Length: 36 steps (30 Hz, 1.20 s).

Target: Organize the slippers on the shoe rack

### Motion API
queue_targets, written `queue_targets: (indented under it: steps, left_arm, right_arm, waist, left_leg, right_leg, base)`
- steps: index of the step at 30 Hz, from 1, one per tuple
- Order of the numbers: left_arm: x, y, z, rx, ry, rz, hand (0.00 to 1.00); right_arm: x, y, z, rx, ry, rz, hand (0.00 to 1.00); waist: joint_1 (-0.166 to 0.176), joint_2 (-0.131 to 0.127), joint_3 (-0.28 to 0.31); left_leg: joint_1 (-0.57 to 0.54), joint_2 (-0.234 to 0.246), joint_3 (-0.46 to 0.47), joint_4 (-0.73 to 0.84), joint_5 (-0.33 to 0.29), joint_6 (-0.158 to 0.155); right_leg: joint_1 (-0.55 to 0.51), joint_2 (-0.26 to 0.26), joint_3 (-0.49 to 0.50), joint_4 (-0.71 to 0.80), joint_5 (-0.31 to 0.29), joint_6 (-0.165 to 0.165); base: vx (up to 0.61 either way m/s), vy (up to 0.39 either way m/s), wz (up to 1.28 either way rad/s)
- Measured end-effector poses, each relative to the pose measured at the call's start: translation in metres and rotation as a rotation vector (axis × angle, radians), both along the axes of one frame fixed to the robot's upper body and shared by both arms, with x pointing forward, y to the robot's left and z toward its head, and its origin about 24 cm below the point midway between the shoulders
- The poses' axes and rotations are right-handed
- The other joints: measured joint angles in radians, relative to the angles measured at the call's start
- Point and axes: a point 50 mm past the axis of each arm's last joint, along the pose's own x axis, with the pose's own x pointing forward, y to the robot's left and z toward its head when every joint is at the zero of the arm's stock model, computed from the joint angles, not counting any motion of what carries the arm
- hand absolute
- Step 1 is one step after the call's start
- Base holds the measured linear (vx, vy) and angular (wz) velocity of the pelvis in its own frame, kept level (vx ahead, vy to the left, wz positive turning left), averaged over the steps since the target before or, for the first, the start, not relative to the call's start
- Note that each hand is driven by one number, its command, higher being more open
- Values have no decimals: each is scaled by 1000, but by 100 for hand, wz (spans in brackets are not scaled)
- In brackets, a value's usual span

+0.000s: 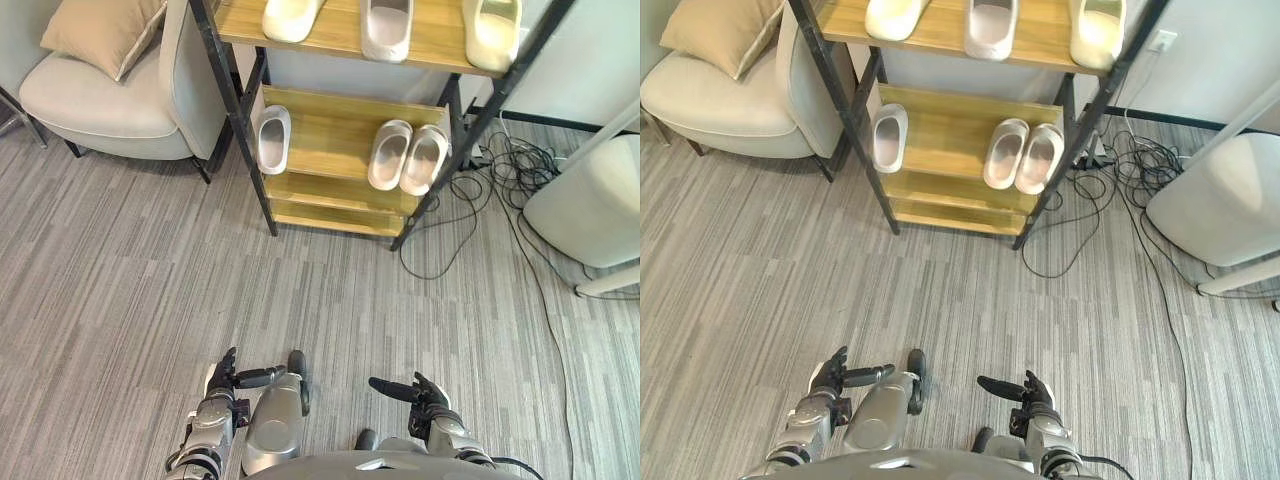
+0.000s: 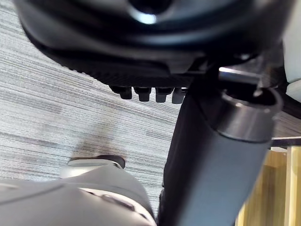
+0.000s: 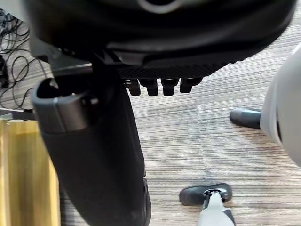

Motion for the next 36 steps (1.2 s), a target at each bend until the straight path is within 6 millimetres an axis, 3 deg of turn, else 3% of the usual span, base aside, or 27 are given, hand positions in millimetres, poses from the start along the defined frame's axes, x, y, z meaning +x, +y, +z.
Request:
queue_targets:
  steps: [2, 3, 4, 5, 6, 7, 9, 10, 11, 12, 13, 14, 15, 16, 17, 19, 21, 23, 24, 25, 26, 29, 36]
  left_arm:
    - [-8, 4, -2, 14, 27, -14, 100]
    - [-12, 4, -3, 17, 40, -20, 100]
    - [-14, 4, -4, 21, 53, -30, 100]
    - [-15, 5, -4, 22, 55, -31, 100]
    - [-15, 4, -4, 20, 54, -33, 100]
    - [-14, 4, -4, 19, 53, -33, 100]
    - [-12, -2, -5, 4, 48, -35, 100]
    - [-13, -2, -5, 2, 51, -34, 100]
    - [-13, -2, -5, 2, 51, -34, 100]
    - [-18, -1, -6, -3, 62, -35, 100]
    - [-19, -7, -8, -20, 65, -33, 100]
    - [-19, -10, -9, -26, 63, -32, 100]
    - [-18, -15, -9, -41, 54, -32, 100]
    - [-17, -16, -9, -45, 52, -32, 100]
    - [-16, -17, -9, -57, 43, -1, 100]
    - [-16, -15, -8, -54, 40, 12, 100]
    - [-14, -12, -6, -43, 26, 9, 100]
    - [-9, -11, -4, -35, 7, -5, 100]
    - [-7, -11, -3, -32, 0, -17, 100]
    - [-6, -12, -3, -34, 2, -25, 100]
    - [-5, -14, -3, -37, 4, -31, 100]
    - [0, -3, 0, 9, 9, -86, 100]
    - [-4, -4, -3, 13, 35, -113, 100]
  right_arm:
    - [3, 3, 1, 4, -13, 29, 100]
    - [7, 2, 4, 0, -39, 36, 100]
    - [11, 2, 5, 0, -52, 37, 100]
    - [13, 2, 6, 0, -57, 39, 100]
    - [17, 3, 8, -1, -71, 42, 100]
    - [19, 2, 9, -1, -76, 43, 100]
    - [26, 0, 13, -5, -105, 51, 100]
    - [28, 0, 13, -3, -110, 53, 100]
    - [28, 0, 13, -3, -110, 53, 100]
    - [25, 0, 12, -3, -104, 52, 100]
    - [24, -8, 12, -19, -100, 49, 100]
    - [24, -9, 12, -21, -99, 46, 100]
    - [22, -14, 12, -28, -93, 25, 100]
    - [22, -16, 12, -29, -92, 15, 100]
    - [20, -18, 11, -27, -87, -2, 100]
    - [11, -17, 7, -21, -53, -14, 100]
    - [2, -19, 4, -23, -27, -36, 100]
    - [-1, -22, 3, -28, -23, -64, 100]
    - [0, -22, 4, -24, -27, -74, 100]
    - [-1, -23, 3, -26, -25, -74, 100]
    - [-2, -25, 3, -30, -21, -74, 100]
    - [-4, -9, 0, 8, -10, -42, 100]
    - [-3, -2, 0, 21, -16, 1, 100]
  waist:
    - [-8, -5, -2]
    - [-12, -5, -2]
    - [-23, -2, 0]
    - [-29, -2, -1]
    - [-35, 0, 0]
    - [-35, 2, 0]
    - [-43, 28, 8]
    - [-51, 30, 10]
    - [-51, 30, 10]
    - [-65, 22, 3]
    - [-62, 53, -7]
    - [-60, 58, -10]
    - [-62, 81, -17]
    - [-64, 89, -16]
    - [-66, 102, -15]
    - [-47, 100, -12]
    - [-45, 82, -3]
    - [-44, 75, 1]
    - [-44, 73, 2]
    - [-44, 80, -2]
    - [-43, 93, -3]
    - [-34, 26, -4]
    - [-39, 25, -10]
  left_leg:
    - [88, -6, 26, -2, -74, 10]
    - [130, -9, 35, -5, -97, 12]
    - [172, -10, 35, -20, -107, 12]
    - [195, -9, 34, -34, -110, 11]
    - [248, -4, 33, -79, -110, 10]
    - [261, -1, 33, -94, -110, 9]
    - [306, 30, 18, -130, -119, -6]
    - [334, 36, 0, -147, -128, -25]
    - [335, 36, -1, -147, -128, -25]
    - [368, 34, -45, -149, -161, -78]
    - [378, 63, -84, -135, -169, -88]
    - [374, 66, -90, -125, -167, -90]
    - [306, 90, -129, -7, -165, -94]
    - [269, 103, -141, 64, -158, -103]
    - [168, 144, -133, 275, -99, -118]
    - [101, 196, -94, 423, -102, -114]
    - [70, 207, -61, 439, -118, -130]
    - [30, 194, -48, 345, -126, -135]
    - [8, 166, -55, 158, -104, -144]
    - [9, 149, -65, 55, -51, -153]
    - [10, 137, -79, -10, 22, -142]
    - [39, 66, -76, -43, 37, -137]
    - [103, 47, -69, -85, 26, -121]
  right_leg:
    - [-166, -71, 55, 429, 53, 97]
    - [-228, -99, 35, 546, 27, 49]
    - [-259, -108, -4, 568, -7, -4]
    - [-273, -107, -26, 548, -19, -24]
    - [-316, -93, -88, 435, -41, -61]
    - [-332, -84, -97, 393, -44, -66]
    - [-383, -9, -84, 133, -30, -60]
    - [-391, 31, -34, -29, 37, -48]
    - [-391, 32, -33, -34, 39, -49]
    - [-375, 55, 46, -96, 225, -60]
    - [-371, 73, 35, -49, 204, -109]
    - [-373, 74, 32, -42, 190, -114]
    - [-370, 80, -8, -22, 146, -129]
    - [-361, 83, -23, -24, 134, -132]
    - [-323, 95, -50, -44, 114, -146]
    - [-255, 109, -62, -84, 106, -159]
    - [-159, 107, -81, -156, 105, -159]
    - [-104, 97, -96, -200, 106, -159]
    - [-88, 83, -98, -217, 105, -135]
    - [-83, 81, -99, -219, 103, -120]
    - [-77, 82, -98, -221, 98, -103]
    - [-55, 30, -92, -265, 101, -73]
    - [-17, 22, -48, -298, 114, -55]
  base:
    - [356, 133, -33]
    - [398, 98, -18]
    - [407, 53, -6]
    - [352, 1, 10]
    - [353, -20, 6]
    - [363, -66, 6]
    - [341, -96, 20]
    - [421, -150, 26]
    - [535, -231, 62]
    - [568, -271, 73]
    - [492, -251, 76]
    - [490, -248, 59]
    - [373, -205, 44]
    - [426, -249, 65]
    - [392, -229, 41]
    - [358, -194, 26]
    - [267, -93, 31]
    - [210, 46, 22]
    - [173, 170, 10]
    - [179, 205, 7]
    - [188, 191, 6]
    - [164, 146, 19]
    - [37, 24, -12]
